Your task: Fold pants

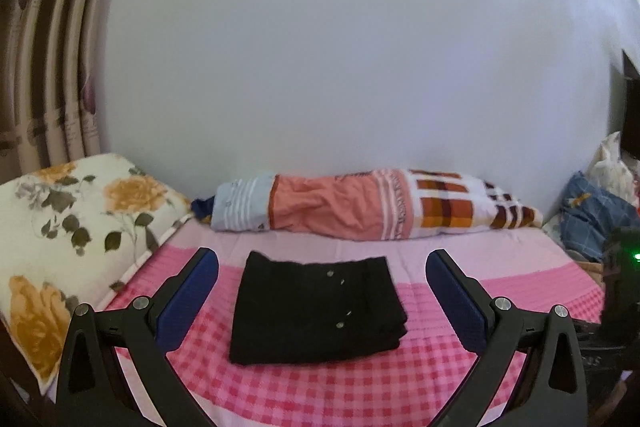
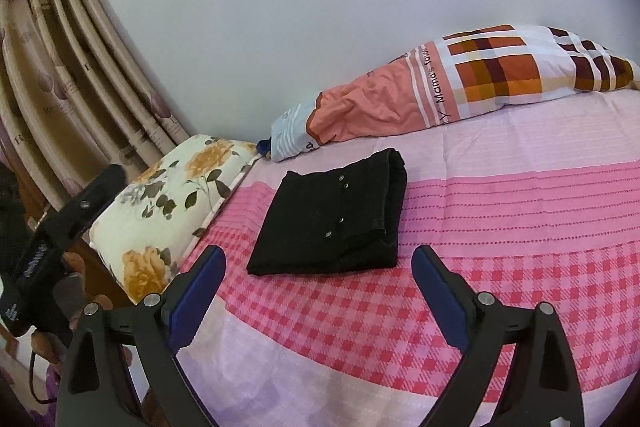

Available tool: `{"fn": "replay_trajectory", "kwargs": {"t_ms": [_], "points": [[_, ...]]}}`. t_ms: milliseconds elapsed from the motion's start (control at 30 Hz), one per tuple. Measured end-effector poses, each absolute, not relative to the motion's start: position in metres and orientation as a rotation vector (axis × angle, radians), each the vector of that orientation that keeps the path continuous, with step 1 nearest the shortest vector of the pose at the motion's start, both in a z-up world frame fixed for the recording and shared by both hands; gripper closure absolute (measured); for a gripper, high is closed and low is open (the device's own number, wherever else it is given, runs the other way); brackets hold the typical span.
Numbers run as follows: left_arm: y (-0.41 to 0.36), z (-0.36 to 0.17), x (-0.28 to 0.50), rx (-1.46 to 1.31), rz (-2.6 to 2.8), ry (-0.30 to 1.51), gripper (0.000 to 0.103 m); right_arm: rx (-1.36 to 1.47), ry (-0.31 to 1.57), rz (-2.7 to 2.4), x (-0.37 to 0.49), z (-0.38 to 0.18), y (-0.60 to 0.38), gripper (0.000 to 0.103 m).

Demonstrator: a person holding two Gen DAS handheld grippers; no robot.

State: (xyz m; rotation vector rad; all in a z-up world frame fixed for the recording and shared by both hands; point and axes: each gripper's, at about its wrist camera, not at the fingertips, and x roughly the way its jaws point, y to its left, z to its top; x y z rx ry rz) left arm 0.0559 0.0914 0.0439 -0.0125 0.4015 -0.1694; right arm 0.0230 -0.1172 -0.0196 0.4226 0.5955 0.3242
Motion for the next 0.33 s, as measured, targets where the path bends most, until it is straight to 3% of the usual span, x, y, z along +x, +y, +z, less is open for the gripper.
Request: {"fn": "replay_trajectory", "kwargs": {"t_ms": [333], "points": [[0.101,0.026,0.065,-0.032,-0.104,0.445,0.000,0.321,0.581,0.282,0.023,-0.015,-0.092,0.004]]}}
